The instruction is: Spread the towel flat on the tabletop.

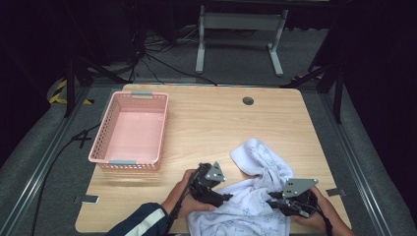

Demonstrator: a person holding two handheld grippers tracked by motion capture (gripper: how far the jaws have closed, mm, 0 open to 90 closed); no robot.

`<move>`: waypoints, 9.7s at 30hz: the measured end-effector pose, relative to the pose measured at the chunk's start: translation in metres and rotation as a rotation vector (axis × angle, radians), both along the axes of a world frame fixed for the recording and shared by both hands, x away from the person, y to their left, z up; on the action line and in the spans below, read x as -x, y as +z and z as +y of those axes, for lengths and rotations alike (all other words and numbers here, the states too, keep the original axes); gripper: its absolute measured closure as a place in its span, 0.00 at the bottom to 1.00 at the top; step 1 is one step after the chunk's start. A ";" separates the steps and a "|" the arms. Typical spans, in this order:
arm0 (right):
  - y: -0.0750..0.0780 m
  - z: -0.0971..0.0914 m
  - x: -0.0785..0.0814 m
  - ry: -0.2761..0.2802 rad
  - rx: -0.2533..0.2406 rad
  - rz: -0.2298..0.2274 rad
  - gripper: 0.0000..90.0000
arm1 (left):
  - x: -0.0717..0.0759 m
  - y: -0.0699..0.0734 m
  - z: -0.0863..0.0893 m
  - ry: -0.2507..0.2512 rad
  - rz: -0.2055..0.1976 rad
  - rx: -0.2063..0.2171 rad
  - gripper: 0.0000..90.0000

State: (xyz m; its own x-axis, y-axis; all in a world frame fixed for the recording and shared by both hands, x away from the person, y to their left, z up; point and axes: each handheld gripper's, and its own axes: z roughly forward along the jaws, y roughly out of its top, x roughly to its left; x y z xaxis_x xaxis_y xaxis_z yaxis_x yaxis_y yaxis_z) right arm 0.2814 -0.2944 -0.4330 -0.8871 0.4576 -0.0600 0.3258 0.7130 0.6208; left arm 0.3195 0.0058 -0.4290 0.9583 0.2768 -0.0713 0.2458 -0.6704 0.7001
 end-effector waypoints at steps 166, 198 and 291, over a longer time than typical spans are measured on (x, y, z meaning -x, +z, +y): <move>-0.010 -0.069 -0.087 -0.466 0.026 0.005 0.51 | -0.102 -0.025 0.010 0.346 -0.125 -0.186 0.57; -0.006 -0.028 -0.037 -0.253 -0.069 -0.015 0.55 | -0.013 -0.018 0.034 0.108 -0.132 -0.122 0.60; 0.014 -0.056 -0.213 -0.622 -0.065 -0.139 0.58 | -0.217 0.000 0.037 0.660 -0.034 -0.078 0.35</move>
State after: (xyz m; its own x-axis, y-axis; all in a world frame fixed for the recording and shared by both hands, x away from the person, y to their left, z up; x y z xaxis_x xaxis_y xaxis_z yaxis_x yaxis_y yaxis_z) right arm 0.4939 -0.3509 -0.4185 -0.4410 0.8907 -0.1104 0.5795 0.3765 0.7228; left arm 0.5362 0.0424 -0.4292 0.5868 0.8097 0.0000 0.6006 -0.4353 0.6707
